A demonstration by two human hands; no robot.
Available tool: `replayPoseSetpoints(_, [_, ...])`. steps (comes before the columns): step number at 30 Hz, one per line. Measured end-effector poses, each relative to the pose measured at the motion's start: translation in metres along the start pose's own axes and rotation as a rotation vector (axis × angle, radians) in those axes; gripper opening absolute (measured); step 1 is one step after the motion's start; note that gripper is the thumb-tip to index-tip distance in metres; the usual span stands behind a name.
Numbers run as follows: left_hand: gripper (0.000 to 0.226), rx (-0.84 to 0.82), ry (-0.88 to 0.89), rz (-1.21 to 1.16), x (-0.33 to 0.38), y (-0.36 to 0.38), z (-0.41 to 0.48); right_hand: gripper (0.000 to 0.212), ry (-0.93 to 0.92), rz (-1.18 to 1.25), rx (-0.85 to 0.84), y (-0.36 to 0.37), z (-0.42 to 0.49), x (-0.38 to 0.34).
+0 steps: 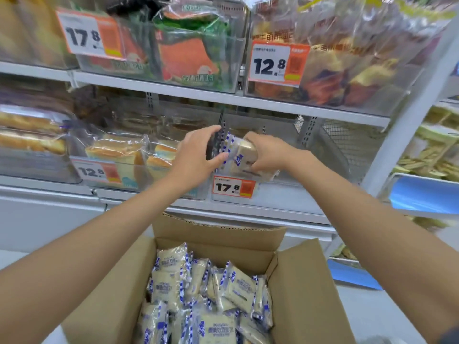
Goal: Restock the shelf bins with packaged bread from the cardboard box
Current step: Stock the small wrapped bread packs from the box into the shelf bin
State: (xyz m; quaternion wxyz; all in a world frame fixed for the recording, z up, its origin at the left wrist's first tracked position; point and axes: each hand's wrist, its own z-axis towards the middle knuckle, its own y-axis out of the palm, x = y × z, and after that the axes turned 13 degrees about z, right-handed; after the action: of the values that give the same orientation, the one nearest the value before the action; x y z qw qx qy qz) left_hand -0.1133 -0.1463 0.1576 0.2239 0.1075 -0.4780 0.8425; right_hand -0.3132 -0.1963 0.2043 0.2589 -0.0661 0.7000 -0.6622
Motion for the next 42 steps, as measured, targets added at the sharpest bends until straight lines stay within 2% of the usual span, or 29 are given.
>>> replayPoseSetpoints(1, [0.059,-0.008,0.024,0.069,-0.004,0.006,0.004,0.07,0.015,0.013,-0.065,0.013,0.011,0.005])
replayPoseSetpoints(3, [0.052,-0.065,0.06,0.209,-0.011,0.016,0.01,0.074,0.049,0.197,-0.132,0.027,0.024,0.013])
replayPoseSetpoints(5, [0.045,-0.113,0.091,0.31,-0.017,0.021,0.014,0.064,0.06,0.423,-0.121,0.028,0.027,0.021])
replayPoseSetpoints(6, [0.044,-0.127,0.104,0.341,-0.02,0.023,0.015,0.059,0.067,0.429,-0.067,0.026,0.026,0.027])
replayPoseSetpoints(8, [0.048,-0.126,0.134,0.366,-0.02,0.024,0.017,0.061,0.134,0.198,0.046,0.024,0.019,0.044])
replayPoseSetpoints(10, [0.051,-0.113,0.162,0.35,-0.016,0.024,0.021,0.074,0.251,0.189,0.007,0.028,0.009,0.051])
replayPoseSetpoints(13, [0.026,-0.146,0.191,0.365,-0.004,0.029,0.026,0.081,0.309,0.532,-0.131,0.045,0.005,0.047])
replayPoseSetpoints(16, [0.015,-0.179,0.168,0.389,-0.007,0.034,0.029,0.087,0.358,0.762,-0.092,0.044,0.008,0.044])
replayPoseSetpoints(19, [0.012,-0.22,0.151,0.33,-0.015,0.033,0.029,0.067,0.495,0.897,-0.083,0.039,0.01,0.052])
replayPoseSetpoints(20, [0.011,-0.233,0.148,0.321,-0.016,0.033,0.03,0.055,0.518,0.918,-0.135,0.039,0.011,0.054])
replayPoseSetpoints(22, [0.024,-0.28,0.135,0.311,-0.017,0.035,0.033,0.039,0.54,1.003,-0.232,0.04,0.015,0.056])
replayPoseSetpoints(24, [0.038,-0.33,0.112,0.282,-0.018,0.036,0.035,0.033,0.563,1.098,-0.214,0.04,0.019,0.056])
replayPoseSetpoints(27, [0.042,-0.349,0.129,0.306,-0.019,0.037,0.035,0.05,0.591,1.197,-0.049,0.047,0.024,0.062])
replayPoseSetpoints(29, [0.04,-0.366,0.159,0.392,-0.019,0.04,0.034,0.055,0.607,1.228,-0.087,0.051,0.028,0.065])
replayPoseSetpoints(32, [0.041,-0.376,0.147,0.392,-0.019,0.043,0.036,0.039,0.649,1.243,-0.211,0.046,0.031,0.063])
replayPoseSetpoints(34, [0.043,-0.37,0.113,0.302,-0.021,0.045,0.036,0.04,0.649,1.289,-0.166,0.047,0.033,0.061])
replayPoseSetpoints(37, [0.035,-0.329,0.086,0.211,-0.02,0.049,0.035,0.058,0.698,1.341,-0.036,0.057,0.04,0.056])
replayPoseSetpoints(42, [0.028,-0.284,0.094,0.214,-0.018,0.054,0.032,0.065,0.701,1.351,-0.023,0.058,0.04,0.056])
